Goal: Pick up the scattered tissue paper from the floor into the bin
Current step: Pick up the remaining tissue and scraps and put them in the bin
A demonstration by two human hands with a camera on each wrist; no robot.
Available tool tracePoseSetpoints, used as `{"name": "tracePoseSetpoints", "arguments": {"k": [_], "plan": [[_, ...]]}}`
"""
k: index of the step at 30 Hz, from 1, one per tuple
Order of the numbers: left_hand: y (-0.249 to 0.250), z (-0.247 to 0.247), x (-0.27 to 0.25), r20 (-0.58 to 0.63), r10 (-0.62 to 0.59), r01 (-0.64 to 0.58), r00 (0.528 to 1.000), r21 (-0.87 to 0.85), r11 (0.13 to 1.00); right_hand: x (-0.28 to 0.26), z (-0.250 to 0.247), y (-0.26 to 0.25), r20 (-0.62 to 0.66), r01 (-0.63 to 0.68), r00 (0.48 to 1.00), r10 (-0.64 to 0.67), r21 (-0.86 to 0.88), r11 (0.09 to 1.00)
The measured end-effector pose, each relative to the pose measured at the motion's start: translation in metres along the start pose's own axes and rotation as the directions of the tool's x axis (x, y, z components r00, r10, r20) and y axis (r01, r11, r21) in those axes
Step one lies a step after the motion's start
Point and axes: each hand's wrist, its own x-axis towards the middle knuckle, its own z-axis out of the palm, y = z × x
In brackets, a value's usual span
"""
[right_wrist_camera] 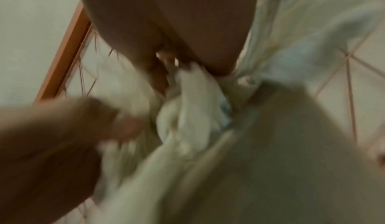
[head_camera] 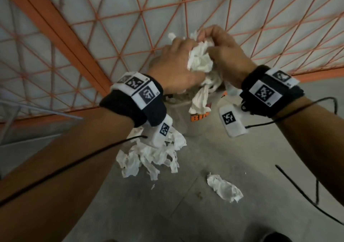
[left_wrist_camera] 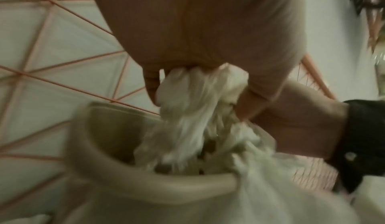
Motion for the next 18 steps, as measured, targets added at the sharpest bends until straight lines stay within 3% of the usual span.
{"name": "tracePoseSetpoints", "arguments": {"k": [3, 5, 6, 8, 10, 12, 13, 15, 18], "plan": [[-0.02, -0.008, -0.014, 0.265, -0.054, 0.014, 0.963, 0.152, 0.988, -0.014, -0.011, 0.0, 0.257, -0.115, 0.942, 0.215, -0.352, 0.929], [-0.031, -0.015, -0.028, 0.284, -0.062, 0.039, 0.957, 0.086, 0.996, -0.022, -0.017, -0.006, 0.312, -0.098, 0.906, 0.286, -0.504, 0.858], [-0.036, -0.018, -0.036, 0.206, -0.05, 0.047, 0.977, 0.016, 0.999, -0.027, -0.018, -0.011, 0.313, -0.066, 0.914, 0.258, -0.512, 0.857], [-0.048, -0.017, -0.05, -0.104, -0.034, 0.016, 0.994, -0.163, 0.986, -0.042, -0.017, -0.021, 0.239, 0.025, 0.967, 0.088, -0.435, 0.9], [-0.062, -0.01, -0.064, -0.397, -0.085, -0.043, 0.914, -0.302, 0.952, -0.066, -0.017, -0.029, 0.068, 0.075, 0.996, -0.057, -0.296, 0.952], [-0.081, 0.011, -0.078, -0.524, -0.168, -0.018, 0.835, -0.331, 0.943, -0.098, -0.015, -0.027, -0.067, 0.1, 0.991, -0.118, -0.234, 0.967], [-0.092, 0.027, -0.086, -0.525, -0.22, 0.037, 0.822, -0.337, 0.941, -0.115, -0.014, -0.019, -0.103, 0.094, 0.988, -0.119, -0.223, 0.97], [-0.116, 0.066, -0.102, -0.434, -0.319, 0.167, 0.842, -0.352, 0.921, -0.151, -0.01, 0.002, -0.125, 0.035, 0.989, -0.072, -0.278, 0.96], [-0.143, 0.123, -0.122, -0.15, -0.45, 0.412, 0.88, -0.228, 0.882, -0.204, -0.004, 0.054, 0.012, -0.116, 0.99, 0.139, -0.475, 0.872]]}}
